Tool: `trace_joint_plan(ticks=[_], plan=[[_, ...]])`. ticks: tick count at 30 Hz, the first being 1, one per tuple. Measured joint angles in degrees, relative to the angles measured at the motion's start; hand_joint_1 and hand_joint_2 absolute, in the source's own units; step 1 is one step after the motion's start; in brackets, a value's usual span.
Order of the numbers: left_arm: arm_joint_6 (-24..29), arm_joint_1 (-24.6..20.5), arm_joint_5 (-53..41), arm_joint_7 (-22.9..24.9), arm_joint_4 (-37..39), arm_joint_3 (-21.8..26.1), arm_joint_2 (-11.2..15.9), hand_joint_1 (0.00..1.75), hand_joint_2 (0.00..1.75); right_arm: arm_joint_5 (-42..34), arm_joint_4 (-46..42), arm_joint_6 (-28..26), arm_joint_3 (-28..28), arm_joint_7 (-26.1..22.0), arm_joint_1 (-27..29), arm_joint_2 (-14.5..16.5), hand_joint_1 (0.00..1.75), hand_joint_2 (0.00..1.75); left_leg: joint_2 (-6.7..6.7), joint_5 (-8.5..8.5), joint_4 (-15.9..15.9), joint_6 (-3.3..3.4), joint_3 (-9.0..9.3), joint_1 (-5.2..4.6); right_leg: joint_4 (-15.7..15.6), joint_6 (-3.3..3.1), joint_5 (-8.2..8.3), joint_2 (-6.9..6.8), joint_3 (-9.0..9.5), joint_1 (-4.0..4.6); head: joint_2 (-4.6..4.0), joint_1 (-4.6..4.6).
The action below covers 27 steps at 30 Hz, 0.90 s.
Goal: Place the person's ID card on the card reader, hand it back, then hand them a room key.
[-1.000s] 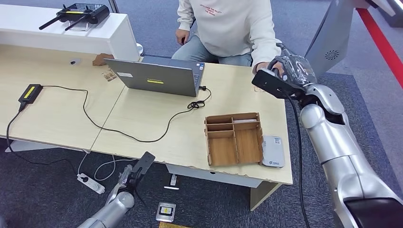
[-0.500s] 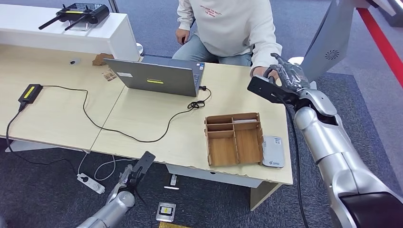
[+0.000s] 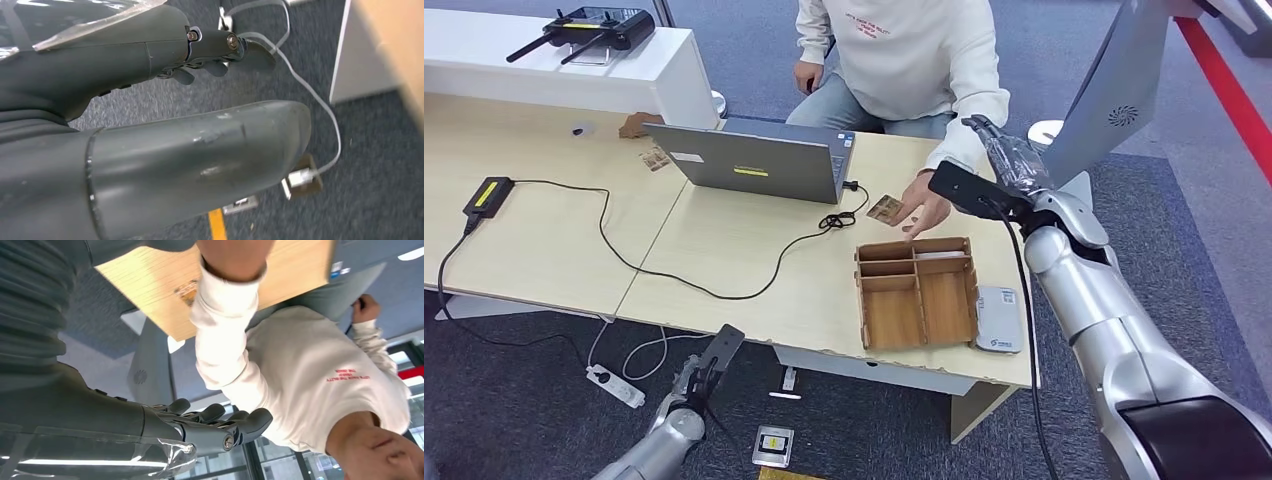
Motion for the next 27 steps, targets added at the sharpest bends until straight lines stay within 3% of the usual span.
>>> trace_joint_plan(ticks=[8,15,18,23,27], plan=[[-1.1,0.2,4.3,-0.9,0.2,-0.6,3.7,0.00,0.00,-11.8,-2.5,0.9,-1.1,-0.9,-2.1,0.2,0.00,1.75,0.02,0.01,0.0,-0.01,0.02,0.03,0.0,0.00,0.00,-0.04,0.00,0.05,0.00,-0.01],[-0.8,1.5,9.6,-1.4,0.2,-1.6,5.3,0.00,0.00,-36.7,-12.1,3.5,-5.2,1.7,-0.3,-0.2,0.00,1.75,0.02,0.00,0.0,0.00,0.02,0.00,0.0,0.00,0.00,-0.02,0.01,0.04,0.00,-0.01],[0.5,2.0,12.0,-1.3,0.2,-1.9,5.6,0.00,0.00,-47.3,-16.2,4.8,-6.9,4.8,1.2,-0.3,0.00,1.75,0.01,0.00,0.0,0.00,0.05,0.01,0.0,0.00,0.00,-0.03,0.01,0.03,0.00,-0.01],[5.0,4.0,15.0,-0.5,0.2,-1.9,4.3,0.00,0.00,-69.8,-27.7,3.3,-9.8,14.3,7.9,-1.7,0.00,1.75,0.01,-0.01,0.0,0.00,0.06,-0.01,-0.1,0.01,-0.01,-0.03,0.02,0.03,0.00,-0.01],[5.1,5.2,16.1,-0.2,0.2,-2.1,3.9,0.00,0.00,-75.2,-37.2,0.0,-12.0,17.3,13.0,-2.9,0.00,1.75,0.03,-0.03,0.0,0.00,0.06,-0.04,-0.1,0.01,-0.01,0.00,0.01,0.00,0.00,-0.02]])
